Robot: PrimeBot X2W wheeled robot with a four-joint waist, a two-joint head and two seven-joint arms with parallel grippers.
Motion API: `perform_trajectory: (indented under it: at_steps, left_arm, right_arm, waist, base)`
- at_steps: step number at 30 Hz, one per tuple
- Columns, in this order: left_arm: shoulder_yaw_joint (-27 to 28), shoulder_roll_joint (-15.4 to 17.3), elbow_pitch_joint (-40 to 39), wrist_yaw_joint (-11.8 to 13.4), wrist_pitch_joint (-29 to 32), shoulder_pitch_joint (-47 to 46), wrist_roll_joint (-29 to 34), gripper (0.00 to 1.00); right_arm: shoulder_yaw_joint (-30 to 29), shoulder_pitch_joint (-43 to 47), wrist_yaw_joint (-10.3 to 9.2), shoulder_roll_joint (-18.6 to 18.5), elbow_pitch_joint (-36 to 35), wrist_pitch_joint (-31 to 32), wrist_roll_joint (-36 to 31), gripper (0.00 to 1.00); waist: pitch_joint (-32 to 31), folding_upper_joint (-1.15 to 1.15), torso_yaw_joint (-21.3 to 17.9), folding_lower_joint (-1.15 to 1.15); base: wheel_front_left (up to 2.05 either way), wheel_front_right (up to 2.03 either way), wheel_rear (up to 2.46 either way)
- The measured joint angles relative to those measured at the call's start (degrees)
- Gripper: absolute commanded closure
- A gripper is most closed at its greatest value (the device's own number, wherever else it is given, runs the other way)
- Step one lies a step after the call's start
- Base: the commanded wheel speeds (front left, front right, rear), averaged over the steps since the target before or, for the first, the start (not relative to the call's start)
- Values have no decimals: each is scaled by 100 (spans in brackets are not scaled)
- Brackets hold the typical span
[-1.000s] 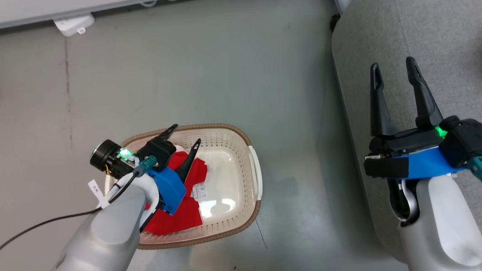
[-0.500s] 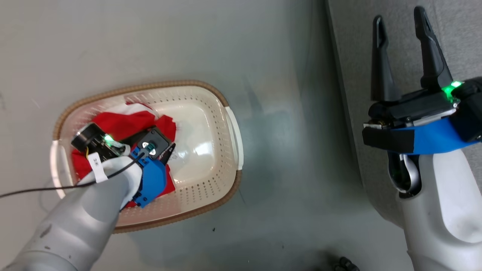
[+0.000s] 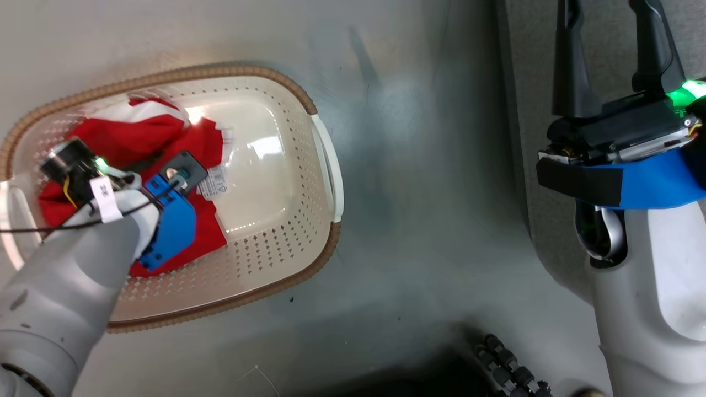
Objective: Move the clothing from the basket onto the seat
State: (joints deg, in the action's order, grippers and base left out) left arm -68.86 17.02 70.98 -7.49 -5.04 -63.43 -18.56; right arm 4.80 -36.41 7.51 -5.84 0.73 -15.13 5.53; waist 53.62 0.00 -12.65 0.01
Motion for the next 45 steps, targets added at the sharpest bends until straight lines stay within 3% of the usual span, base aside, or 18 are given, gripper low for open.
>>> perform_trajectory:
  at_steps: [9,19,20,22,29,45]
  left_arm:
    - [-197,54,200,31,413,-395,252,0]
    - [-238,-119,250,146,726,-487,259,0]
    - [-246,-134,254,178,760,-487,261,53]
    - [-263,-166,256,187,811,-487,272,100]
    - [-312,-290,270,196,887,-485,348,100]
    - [-324,-632,267,76,231,-301,87,100]
  right_arm:
    - [-43,-77,0,-21,-156,0,-42,0]
    - [-118,-73,1,-44,-224,0,-57,0]
    - [-125,-69,0,-42,-230,0,-58,0]
    - [-140,-60,0,-35,-233,0,-81,0]
    - [-180,-58,1,-22,-214,0,-91,0]
    - [-311,62,0,3,-43,0,-82,0]
  waist:
    - [531,0,-49,0]
    - [773,0,-29,-1]
    - [780,0,-28,-1]
    - [786,0,-24,-1]
    - [737,0,3,-1]
    - [130,0,165,-1]
  base:
    - [0,0,0]
    - [0,0,0]
    - [0,0,0]
    - [0,0,0]
    - [0,0,0]
    - [0,0,0]
